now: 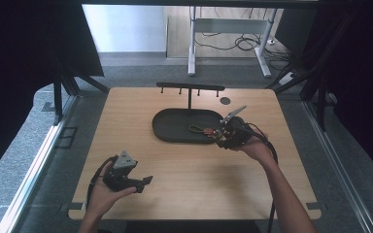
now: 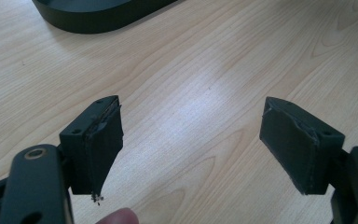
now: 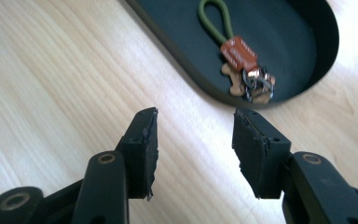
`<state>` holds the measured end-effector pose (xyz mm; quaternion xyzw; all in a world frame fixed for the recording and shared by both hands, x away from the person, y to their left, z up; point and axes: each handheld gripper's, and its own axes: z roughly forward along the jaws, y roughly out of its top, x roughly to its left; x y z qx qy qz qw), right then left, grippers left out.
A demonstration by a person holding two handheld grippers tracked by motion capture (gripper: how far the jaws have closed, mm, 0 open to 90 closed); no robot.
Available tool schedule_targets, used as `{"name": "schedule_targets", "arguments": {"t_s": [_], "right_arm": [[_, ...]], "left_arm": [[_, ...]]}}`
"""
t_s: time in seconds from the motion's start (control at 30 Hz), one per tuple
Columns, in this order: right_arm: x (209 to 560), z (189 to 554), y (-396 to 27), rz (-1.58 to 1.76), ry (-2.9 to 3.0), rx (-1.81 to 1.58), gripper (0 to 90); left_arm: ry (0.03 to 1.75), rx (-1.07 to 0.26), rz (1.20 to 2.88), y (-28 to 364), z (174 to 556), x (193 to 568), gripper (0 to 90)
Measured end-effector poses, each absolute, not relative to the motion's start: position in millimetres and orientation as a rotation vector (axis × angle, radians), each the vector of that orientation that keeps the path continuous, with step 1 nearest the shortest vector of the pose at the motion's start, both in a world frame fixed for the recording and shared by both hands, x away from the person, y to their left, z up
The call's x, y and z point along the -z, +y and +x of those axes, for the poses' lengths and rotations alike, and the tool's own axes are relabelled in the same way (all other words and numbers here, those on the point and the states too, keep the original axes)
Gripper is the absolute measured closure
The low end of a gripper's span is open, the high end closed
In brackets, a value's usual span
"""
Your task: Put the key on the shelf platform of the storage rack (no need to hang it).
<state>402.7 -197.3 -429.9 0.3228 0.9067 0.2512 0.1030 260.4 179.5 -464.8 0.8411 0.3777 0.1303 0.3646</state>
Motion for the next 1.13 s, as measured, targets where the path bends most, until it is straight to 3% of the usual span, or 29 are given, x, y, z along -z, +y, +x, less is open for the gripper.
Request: {"name": "schedule_targets", "arguments": {"t_s": [0.63, 0.87, 1.13], "right_arm": [[477.5, 334.1, -238.3, 1.012, 2.557, -0.856, 51.0], [481.6, 327.7, -239.0, 1.011, 2.548, -0.861, 50.9], [483.9, 318.6, -242.0, 1.033, 2.479, -0.854, 40.2]], "left_arm": [[0.969, -0.339, 2.177, 174.9, 259.5, 465.6, 21.6], [0.961, -0.337, 2.191, 171.5, 260.5, 467.5, 21.6], [0.965, -0.320, 2.188, 167.8, 261.2, 468.0, 21.5]]}}
